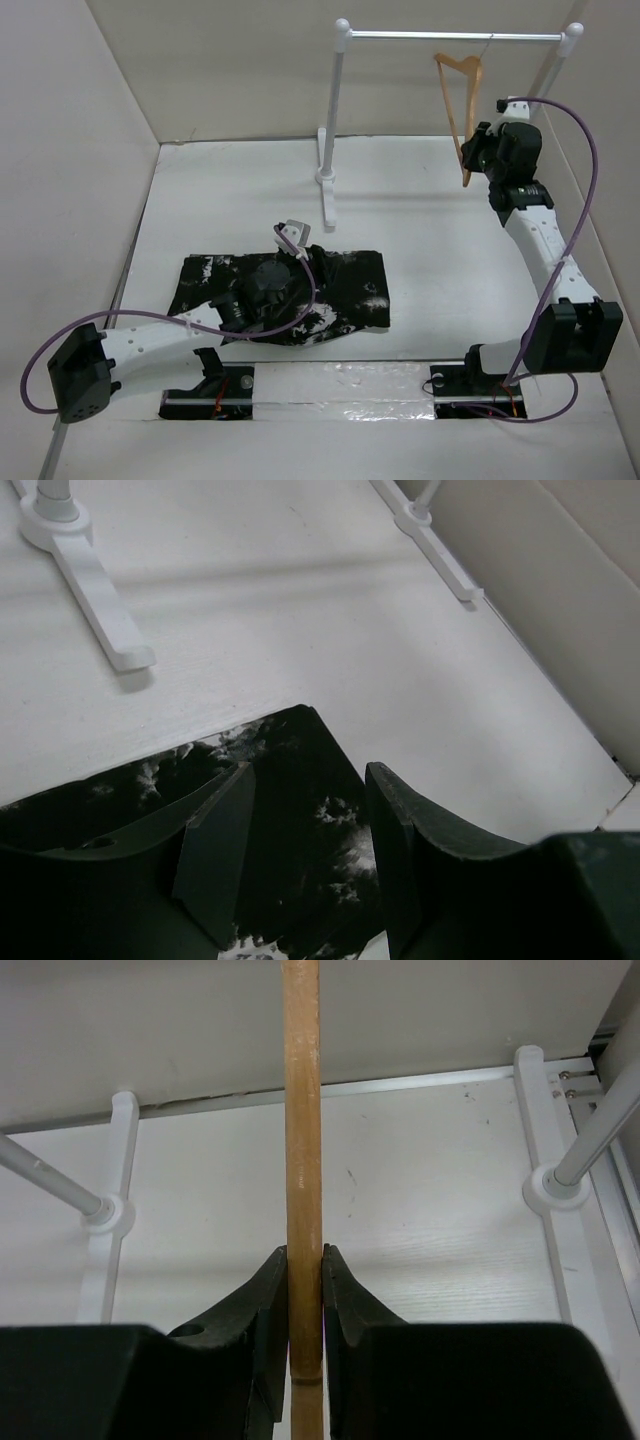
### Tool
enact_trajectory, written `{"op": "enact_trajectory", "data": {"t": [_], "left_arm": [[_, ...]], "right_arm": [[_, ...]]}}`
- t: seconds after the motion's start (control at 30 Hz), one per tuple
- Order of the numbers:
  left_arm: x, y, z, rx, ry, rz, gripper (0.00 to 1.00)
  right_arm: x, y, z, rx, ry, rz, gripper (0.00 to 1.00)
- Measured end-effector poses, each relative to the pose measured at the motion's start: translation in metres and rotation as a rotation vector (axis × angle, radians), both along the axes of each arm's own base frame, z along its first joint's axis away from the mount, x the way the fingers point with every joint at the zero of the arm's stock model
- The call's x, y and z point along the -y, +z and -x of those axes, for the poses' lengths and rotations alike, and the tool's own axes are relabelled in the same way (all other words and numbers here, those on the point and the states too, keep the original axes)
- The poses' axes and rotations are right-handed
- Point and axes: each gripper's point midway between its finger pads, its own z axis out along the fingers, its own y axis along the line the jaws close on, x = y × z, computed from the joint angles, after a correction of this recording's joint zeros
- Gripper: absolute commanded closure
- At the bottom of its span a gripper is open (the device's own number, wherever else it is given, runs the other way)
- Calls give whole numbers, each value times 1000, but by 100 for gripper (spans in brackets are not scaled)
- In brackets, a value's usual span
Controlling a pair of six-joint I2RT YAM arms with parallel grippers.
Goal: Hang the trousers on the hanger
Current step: Move the hanger to the clothesline.
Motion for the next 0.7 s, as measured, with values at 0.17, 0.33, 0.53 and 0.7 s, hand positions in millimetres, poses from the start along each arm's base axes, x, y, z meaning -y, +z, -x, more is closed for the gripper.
{"op": "enact_trajectory", "data": {"t": [0.17, 0.33, 0.53, 0.7], "left_arm": [[-1, 10, 1, 12, 0, 33, 54], [-1, 9, 1, 12, 0, 38, 54], [1, 4, 1, 1, -4, 29, 52], [1, 3, 1, -1, -6, 27, 49]], "right_arm": [[-1, 3, -1, 6, -26, 29, 100], [-8, 22, 8, 50, -51, 40, 100], [-4, 64, 35, 161, -91, 29, 100], [0, 64, 52, 194, -124, 19, 100]]}}
